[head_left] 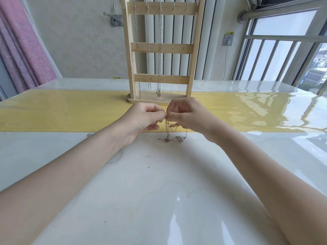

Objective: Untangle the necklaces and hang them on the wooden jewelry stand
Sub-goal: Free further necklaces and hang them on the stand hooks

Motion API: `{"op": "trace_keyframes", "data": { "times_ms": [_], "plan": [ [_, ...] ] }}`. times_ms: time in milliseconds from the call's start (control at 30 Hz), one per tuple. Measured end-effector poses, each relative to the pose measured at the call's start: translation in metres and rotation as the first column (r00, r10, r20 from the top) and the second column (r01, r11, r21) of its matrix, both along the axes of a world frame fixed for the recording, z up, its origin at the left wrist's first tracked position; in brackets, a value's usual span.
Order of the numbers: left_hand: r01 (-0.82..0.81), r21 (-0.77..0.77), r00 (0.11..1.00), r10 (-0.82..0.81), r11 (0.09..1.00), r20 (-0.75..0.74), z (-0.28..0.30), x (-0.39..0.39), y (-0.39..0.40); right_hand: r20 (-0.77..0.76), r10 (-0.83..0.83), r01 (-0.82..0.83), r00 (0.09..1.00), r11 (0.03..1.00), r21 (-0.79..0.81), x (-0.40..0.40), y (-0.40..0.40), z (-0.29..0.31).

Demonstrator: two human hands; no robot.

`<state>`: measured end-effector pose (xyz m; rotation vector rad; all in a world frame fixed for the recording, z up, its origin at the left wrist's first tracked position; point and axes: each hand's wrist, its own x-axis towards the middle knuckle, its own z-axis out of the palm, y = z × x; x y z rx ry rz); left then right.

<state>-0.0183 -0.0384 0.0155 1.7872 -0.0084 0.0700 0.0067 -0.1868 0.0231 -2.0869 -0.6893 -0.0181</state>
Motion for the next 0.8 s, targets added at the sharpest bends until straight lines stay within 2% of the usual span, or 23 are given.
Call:
{"op": "trace_keyframes", "data": {
  "times_ms": [233, 400, 567, 800],
  "plan": [
    [0.084, -0.118, 0.989, -0.097, 0.989, -0.114, 0.000, -0.004, -0.001, -0.177, -0.041, 0.073, 0.983, 0.982, 0.175, -0.001, 0.000, -0.002],
    [0.108, 0.013, 0.990, -0.106, 0.994, -0.090, -0.001, -0.003, 0.006, -0.220, -0.008, 0.041, 0.975, 0.988, 0.147, 0.002, -0.005, -0.001],
    [0.166, 0.122, 0.986, -0.164, 0.978, -0.025, 0.001, -0.006, 0.006, -0.402, 0.133, -0.072, 0.906, 0.984, 0.163, 0.006, -0.016, 0.003],
    [0.140, 0.031, 0.990, -0.139, 0.990, -0.021, 0.003, -0.007, 0.000, -0.412, 0.234, -0.130, 0.880, 0.955, 0.266, 0.008, -0.014, -0.003]
  ]
}}
